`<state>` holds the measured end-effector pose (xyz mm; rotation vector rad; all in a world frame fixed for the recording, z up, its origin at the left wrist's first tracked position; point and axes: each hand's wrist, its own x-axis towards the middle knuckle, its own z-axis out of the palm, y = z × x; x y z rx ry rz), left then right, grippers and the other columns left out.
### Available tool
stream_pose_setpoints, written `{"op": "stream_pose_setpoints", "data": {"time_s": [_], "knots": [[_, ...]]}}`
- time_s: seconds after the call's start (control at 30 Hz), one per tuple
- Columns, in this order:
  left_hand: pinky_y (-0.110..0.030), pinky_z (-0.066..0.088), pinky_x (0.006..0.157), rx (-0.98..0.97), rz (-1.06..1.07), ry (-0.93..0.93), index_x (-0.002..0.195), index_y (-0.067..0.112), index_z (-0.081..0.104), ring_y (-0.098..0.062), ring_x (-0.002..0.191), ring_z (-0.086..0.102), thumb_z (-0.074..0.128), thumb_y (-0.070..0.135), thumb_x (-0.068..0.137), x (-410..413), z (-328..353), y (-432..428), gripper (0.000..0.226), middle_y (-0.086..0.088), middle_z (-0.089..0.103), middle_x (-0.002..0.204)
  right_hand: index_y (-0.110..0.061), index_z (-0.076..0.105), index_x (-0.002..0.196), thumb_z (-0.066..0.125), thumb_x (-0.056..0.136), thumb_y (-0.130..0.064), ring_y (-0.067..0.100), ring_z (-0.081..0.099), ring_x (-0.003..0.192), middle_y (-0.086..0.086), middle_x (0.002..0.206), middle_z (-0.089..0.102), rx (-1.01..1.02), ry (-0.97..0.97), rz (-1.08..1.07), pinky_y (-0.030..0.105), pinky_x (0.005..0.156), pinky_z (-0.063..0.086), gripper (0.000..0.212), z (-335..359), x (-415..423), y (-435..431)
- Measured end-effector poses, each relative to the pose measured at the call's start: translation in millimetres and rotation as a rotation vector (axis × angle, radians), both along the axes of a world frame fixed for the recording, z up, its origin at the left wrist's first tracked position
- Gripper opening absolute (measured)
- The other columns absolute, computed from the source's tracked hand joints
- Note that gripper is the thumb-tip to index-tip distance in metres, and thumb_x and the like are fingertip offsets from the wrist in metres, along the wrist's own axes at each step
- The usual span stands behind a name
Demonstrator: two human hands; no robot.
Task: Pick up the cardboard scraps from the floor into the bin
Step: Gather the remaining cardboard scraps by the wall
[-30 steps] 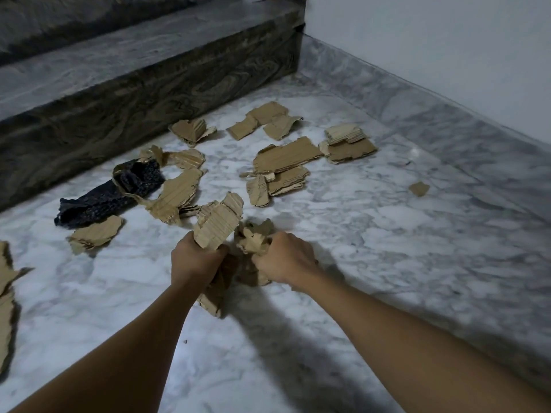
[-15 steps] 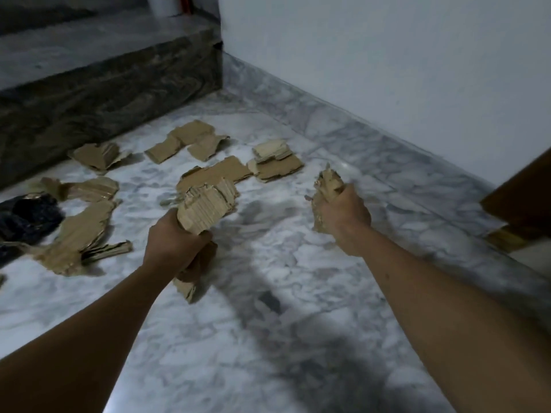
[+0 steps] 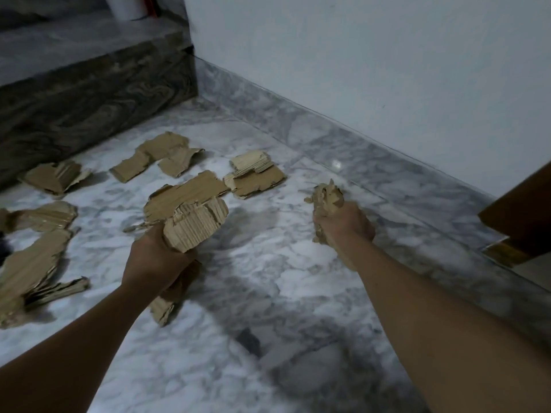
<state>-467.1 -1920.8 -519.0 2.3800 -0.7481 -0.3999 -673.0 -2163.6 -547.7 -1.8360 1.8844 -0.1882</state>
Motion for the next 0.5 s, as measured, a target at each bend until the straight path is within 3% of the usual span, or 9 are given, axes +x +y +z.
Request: {"op": "stream_pose_setpoints", "data": {"time_s": [0.17, 0.27, 0.37, 0.5], "knots": [[-0.02, 0.037, 0.049, 0.011, -0.016, -0.02, 0.119, 0.016, 0.058, -0.018, 0.077, 0.054, 0.079, 0.027, 0.075, -3, 0, 3, 0.051, -0.001, 0.06, 0.09, -0.015, 0.068, 0.109, 0.071, 0.066, -0.066, 0.032, 0.063, 0.098, 0.009, 0.108, 0.067, 0.018, -0.004, -0.075, 0.04, 0.085, 0.055, 0.066, -4, 0, 2], [-0.022, 0.04, 0.052, -0.005, -0.002, -0.016, 0.12, 0.018, 0.059, -0.018, 0.078, 0.055, 0.08, 0.028, 0.074, 0, 3, 8, 0.051, 0.0, 0.061, 0.09, -0.016, 0.069, 0.1, 0.069, 0.077, -0.056, 0.03, 0.065, 0.088, 0.007, 0.099, 0.07, -0.009, -0.015, -0.036, 0.035, 0.077, 0.055, 0.046, -1, 4, 5], [-0.028, 0.042, 0.063, 0.008, 0.005, -0.012, 0.119, 0.018, 0.059, -0.019, 0.08, 0.052, 0.081, 0.033, 0.073, 3, 11, 13, 0.053, -0.002, 0.061, 0.092, -0.016, 0.067, 0.091, 0.066, 0.085, -0.038, 0.026, 0.058, 0.074, 0.005, 0.089, 0.068, -0.082, 0.047, 0.06, 0.029, 0.066, 0.045, 0.023, 1, 6, 16], [-0.031, 0.044, 0.067, 0.029, 0.029, 0.01, 0.116, 0.014, 0.057, -0.02, 0.084, 0.051, 0.082, 0.031, 0.07, 17, 30, 24, 0.055, -0.005, 0.063, 0.098, -0.018, 0.061, 0.089, 0.069, 0.081, -0.042, 0.026, 0.063, 0.081, 0.002, 0.087, 0.065, -0.033, 0.029, 0.181, 0.03, 0.069, 0.049, 0.026, 14, 19, 40]]}}
